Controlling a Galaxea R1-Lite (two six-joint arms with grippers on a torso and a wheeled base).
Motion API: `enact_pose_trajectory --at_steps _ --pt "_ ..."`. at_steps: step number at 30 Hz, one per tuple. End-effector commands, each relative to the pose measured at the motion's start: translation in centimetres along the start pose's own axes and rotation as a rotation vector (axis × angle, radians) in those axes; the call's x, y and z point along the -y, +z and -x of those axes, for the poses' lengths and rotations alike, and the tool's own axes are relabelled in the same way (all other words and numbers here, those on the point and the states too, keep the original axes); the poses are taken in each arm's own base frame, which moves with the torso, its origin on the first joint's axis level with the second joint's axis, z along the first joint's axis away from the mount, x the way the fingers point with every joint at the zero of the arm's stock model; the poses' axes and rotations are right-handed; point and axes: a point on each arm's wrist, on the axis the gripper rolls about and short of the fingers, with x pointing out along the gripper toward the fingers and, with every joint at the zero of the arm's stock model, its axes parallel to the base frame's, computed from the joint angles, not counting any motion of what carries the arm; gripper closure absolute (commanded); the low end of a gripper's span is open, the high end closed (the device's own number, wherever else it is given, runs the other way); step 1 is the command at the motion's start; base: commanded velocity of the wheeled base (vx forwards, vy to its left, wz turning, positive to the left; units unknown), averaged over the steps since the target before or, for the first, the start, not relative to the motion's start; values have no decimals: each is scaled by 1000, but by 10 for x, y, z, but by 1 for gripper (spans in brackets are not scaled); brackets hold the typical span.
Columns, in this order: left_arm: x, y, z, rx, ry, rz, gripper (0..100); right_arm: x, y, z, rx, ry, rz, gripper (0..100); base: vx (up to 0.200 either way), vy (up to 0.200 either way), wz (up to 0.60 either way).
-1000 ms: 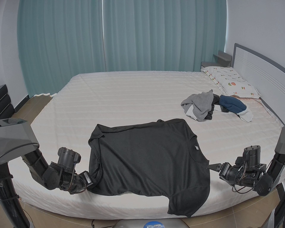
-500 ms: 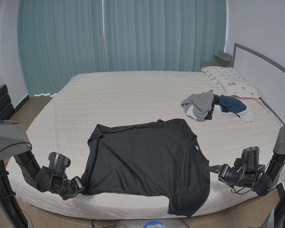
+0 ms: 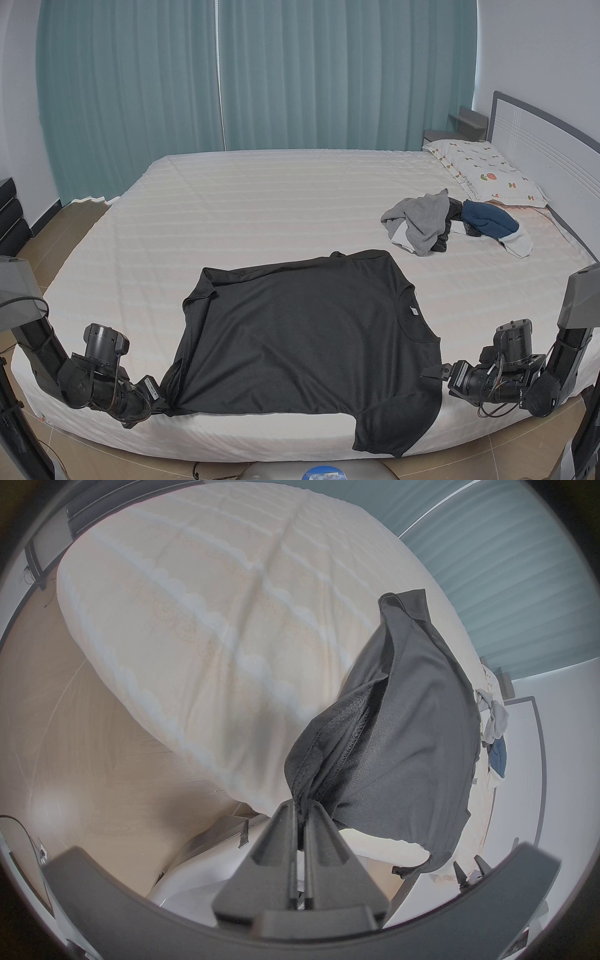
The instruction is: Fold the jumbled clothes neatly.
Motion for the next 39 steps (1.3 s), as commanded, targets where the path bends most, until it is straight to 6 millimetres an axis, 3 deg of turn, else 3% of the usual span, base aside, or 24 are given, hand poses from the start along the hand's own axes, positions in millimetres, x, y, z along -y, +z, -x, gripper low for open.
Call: enact_pose_trajectory --at_steps 1,3,4,10,24,25,35,39 --pt "0 1 1 5 -3 2 100 5 -4 -9 -27 -22 -5 0 0 0 0" --pt "0 0 1 4 -2 2 100 5 -3 -15 -26 -21 -2 0 0 0 0" --pt "-1 0 1 3 -1 2 100 6 -3 -17 -26 -21 0 100 0 0 0" --pt "-1 0 1 3 -1 2 100 13 -6 -23 -24 -47 1 100 0 0 0" --pt "-1 0 1 0 7 3 100 32 4 -1 19 -98 20 100 0 0 0" --pt "-1 0 2 1 6 2 100 32 3 -1 16 -95 21 0 0 0 0" --pt "-1 0 1 -3 7 -3 100 25 7 -8 -16 5 -11 0 0 0 0" --pt "-2 0 0 -4 8 -4 100 24 11 -22 -17 55 -29 0 0 0 0"
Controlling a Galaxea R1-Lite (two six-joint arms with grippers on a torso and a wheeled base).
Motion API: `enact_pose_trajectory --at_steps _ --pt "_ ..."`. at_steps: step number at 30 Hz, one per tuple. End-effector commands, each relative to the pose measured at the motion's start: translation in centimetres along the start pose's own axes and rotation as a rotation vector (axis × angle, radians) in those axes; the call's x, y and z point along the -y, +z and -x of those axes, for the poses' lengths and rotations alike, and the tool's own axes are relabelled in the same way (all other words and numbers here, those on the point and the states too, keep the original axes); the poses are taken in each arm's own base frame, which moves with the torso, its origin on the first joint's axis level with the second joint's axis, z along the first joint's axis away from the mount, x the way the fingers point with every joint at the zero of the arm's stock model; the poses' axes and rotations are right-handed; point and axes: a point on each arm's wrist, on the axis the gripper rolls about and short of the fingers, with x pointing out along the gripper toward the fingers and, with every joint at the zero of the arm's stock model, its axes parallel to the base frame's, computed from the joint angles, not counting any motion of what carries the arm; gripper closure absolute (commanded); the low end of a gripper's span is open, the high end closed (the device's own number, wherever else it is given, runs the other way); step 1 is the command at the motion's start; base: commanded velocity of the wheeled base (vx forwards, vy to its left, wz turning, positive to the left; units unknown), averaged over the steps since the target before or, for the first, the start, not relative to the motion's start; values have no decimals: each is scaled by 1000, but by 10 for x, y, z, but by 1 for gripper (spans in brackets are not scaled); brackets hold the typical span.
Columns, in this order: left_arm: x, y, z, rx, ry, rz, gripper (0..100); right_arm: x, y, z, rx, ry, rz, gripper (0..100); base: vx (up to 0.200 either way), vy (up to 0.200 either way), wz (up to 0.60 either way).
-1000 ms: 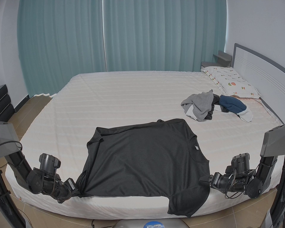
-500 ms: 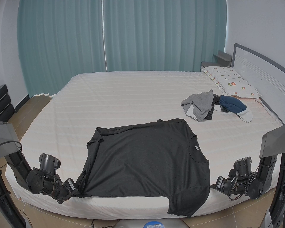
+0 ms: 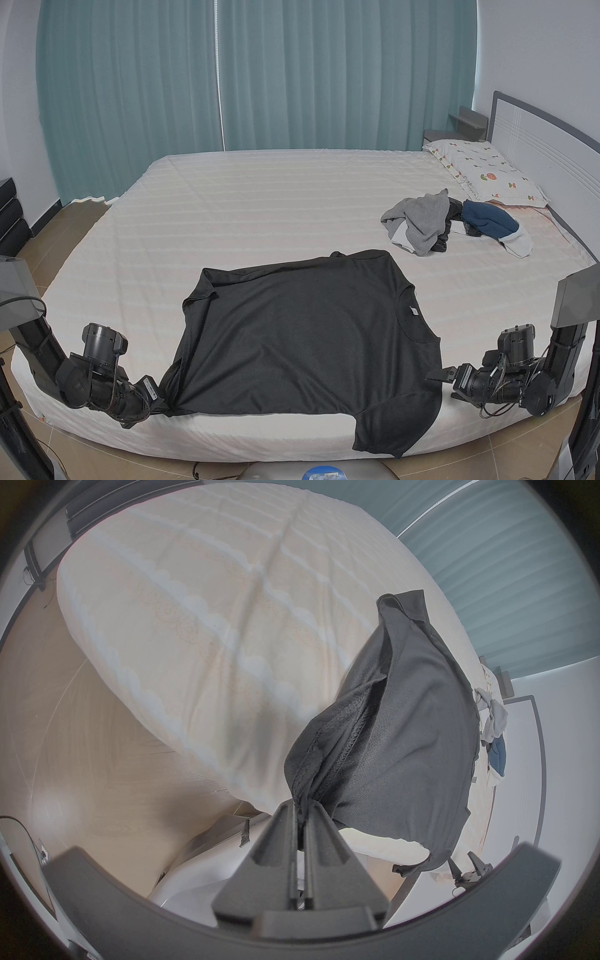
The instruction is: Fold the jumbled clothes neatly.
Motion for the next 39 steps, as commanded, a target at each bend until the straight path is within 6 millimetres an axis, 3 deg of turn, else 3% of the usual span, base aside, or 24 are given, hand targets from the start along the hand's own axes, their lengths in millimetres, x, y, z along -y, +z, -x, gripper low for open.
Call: enact_pose_trajectory --at_steps 1,7,8,17,29,37,38,39 --pt "-1 0 -1 -4 4 0 100 2 -1 -14 -7 10 0 0 0 0 0" --pt "-1 0 -1 -4 4 -1 100 8 -8 -26 -18 -8 21 0 0 0 0" --pt "0 0 -1 -4 2 0 100 8 -8 -26 -15 -14 25 100 0 0 0" --pt "0 -1 -1 -5 3 -2 100 13 -9 -24 2 -53 60 100 0 0 0" --pt "-3 -7 1 -48 42 -26 100 32 3 8 62 -121 82 100 0 0 0" --pt "-3 -6 0 -55 50 -48 100 34 -2 8 38 -132 93 100 0 0 0" --pt "-3 -5 -1 -54 51 -50 100 33 -2 7 37 -130 96 0 0 0 0" --pt "-3 -5 -1 -53 52 -50 0 33 -2 6 38 -126 98 0 0 0 0"
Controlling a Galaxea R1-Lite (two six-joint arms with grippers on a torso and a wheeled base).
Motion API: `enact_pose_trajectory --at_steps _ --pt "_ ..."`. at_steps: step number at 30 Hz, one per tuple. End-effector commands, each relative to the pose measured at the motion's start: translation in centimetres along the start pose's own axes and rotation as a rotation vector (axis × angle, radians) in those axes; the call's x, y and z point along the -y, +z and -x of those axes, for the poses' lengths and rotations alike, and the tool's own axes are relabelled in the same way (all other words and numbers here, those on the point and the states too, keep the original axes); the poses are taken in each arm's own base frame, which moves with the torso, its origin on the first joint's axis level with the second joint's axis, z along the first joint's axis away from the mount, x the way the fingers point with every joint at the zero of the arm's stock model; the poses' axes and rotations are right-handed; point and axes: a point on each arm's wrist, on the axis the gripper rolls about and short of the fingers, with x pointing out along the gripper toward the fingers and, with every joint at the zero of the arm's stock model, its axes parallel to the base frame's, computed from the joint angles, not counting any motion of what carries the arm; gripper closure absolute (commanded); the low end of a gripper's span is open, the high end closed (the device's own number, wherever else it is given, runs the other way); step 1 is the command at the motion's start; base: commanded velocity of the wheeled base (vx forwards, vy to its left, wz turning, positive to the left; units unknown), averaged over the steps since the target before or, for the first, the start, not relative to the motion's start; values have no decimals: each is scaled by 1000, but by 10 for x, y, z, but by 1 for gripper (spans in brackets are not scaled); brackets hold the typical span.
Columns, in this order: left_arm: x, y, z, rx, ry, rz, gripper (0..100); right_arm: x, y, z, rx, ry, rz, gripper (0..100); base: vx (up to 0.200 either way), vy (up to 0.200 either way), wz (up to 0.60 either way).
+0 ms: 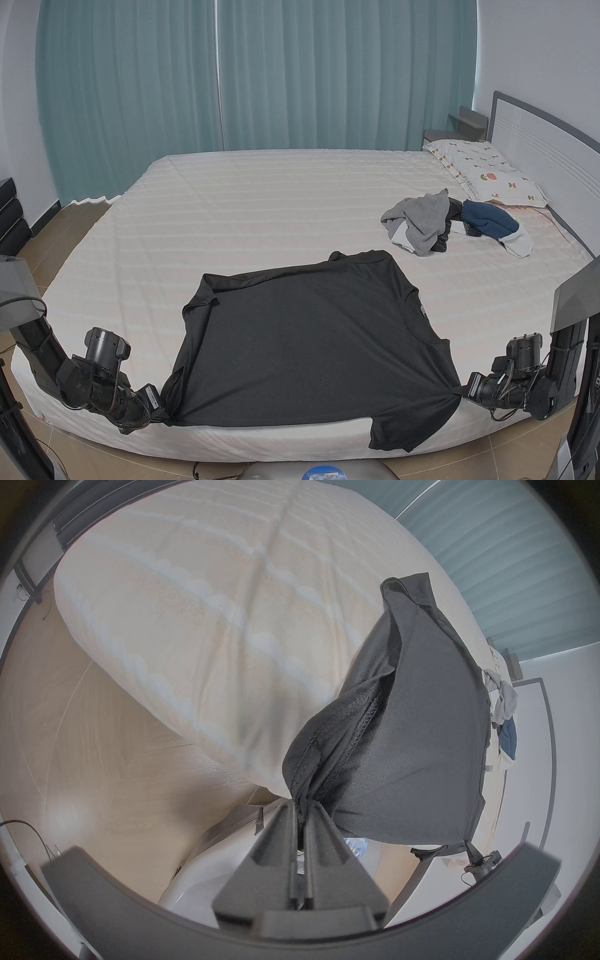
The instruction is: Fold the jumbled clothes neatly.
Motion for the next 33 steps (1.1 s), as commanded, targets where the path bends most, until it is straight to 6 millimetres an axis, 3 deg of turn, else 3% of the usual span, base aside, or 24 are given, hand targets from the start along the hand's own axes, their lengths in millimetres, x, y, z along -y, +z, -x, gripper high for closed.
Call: enact_pose_trajectory --at_steps 1,9,19,28,33 --pt "0 1 -1 1 2 -1 0 -1 1 -2 0 9 5 0 0 0 0" --pt "2 4 1 18 -12 11 0 -5 5 4 13 48 -8 0 0 0 0" --pt "6 10 15 72 -53 23 0 -21 23 28 128 117 -32 0 0 0 0" --pt "2 14 17 86 -61 58 0 -27 23 32 136 138 -20 0 0 200 0" --pt "4 15 17 92 -69 55 0 -26 23 32 135 136 -22 0 0 0 0"
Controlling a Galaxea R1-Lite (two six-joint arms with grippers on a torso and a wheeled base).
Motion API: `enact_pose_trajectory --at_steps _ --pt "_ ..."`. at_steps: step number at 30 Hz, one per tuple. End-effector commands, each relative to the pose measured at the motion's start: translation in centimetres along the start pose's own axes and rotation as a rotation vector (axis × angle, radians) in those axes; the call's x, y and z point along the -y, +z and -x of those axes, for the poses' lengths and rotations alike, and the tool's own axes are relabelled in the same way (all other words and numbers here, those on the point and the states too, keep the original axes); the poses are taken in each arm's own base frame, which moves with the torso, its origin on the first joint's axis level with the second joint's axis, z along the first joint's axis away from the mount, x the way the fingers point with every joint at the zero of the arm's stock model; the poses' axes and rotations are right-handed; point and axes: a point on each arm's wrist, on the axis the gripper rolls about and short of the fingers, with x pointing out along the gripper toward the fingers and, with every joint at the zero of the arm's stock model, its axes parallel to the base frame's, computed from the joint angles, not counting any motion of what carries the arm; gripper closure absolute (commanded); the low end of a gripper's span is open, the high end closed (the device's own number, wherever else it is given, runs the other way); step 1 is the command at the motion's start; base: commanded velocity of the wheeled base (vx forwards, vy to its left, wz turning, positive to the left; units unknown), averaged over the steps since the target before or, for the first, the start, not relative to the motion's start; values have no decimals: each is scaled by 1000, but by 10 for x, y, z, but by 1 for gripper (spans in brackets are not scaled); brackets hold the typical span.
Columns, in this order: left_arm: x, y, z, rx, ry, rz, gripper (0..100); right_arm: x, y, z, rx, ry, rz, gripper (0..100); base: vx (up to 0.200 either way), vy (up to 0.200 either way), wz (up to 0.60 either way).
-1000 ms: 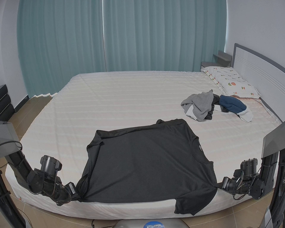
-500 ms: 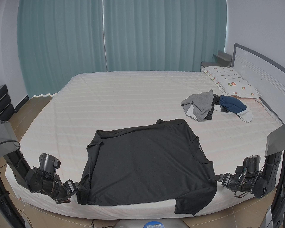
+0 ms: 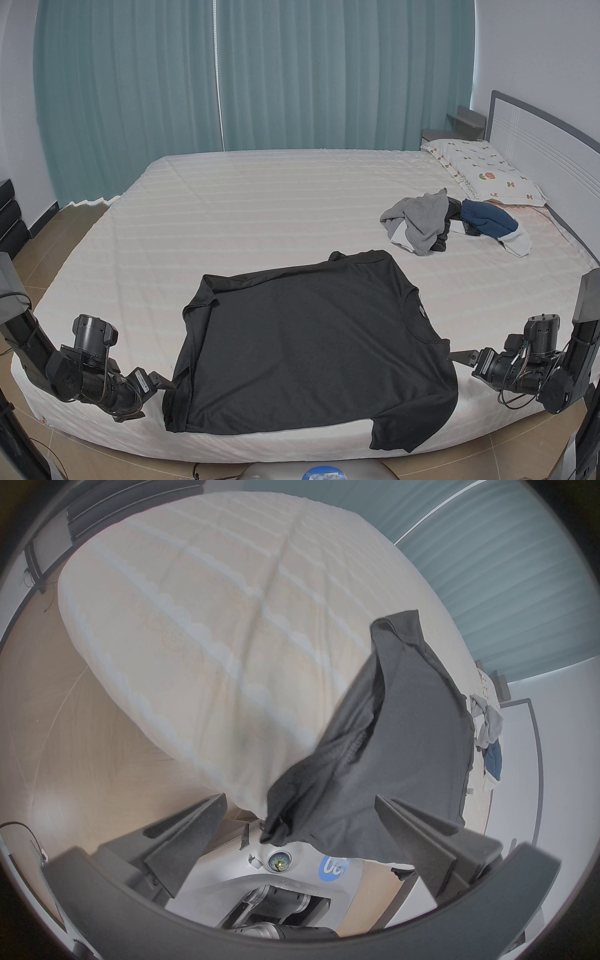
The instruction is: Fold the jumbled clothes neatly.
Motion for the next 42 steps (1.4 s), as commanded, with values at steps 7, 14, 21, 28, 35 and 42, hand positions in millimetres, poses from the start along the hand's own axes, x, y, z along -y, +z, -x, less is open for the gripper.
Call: enact_pose_trajectory --at_steps 7,14,21,28,35,42 --pt "14 13 -1 33 -45 52 0 -3 1 1 9 12 6 0 86 0 0" --pt "24 13 -3 35 -66 25 0 -5 2 0 11 20 -18 0 200 0 0" --pt "44 21 -2 66 -120 -9 0 -6 1 -1 6 23 -19 0 57 0 0" --pt "80 44 -3 131 -192 -51 0 -9 -3 -3 -11 30 -24 0 0 0 0" --pt "118 62 -27 136 -147 -79 0 -11 -5 -3 -21 35 -32 0 0 0 0" --pt "147 82 -78 191 -65 -144 0 -11 -9 -5 -39 35 -27 0 0 0 0"
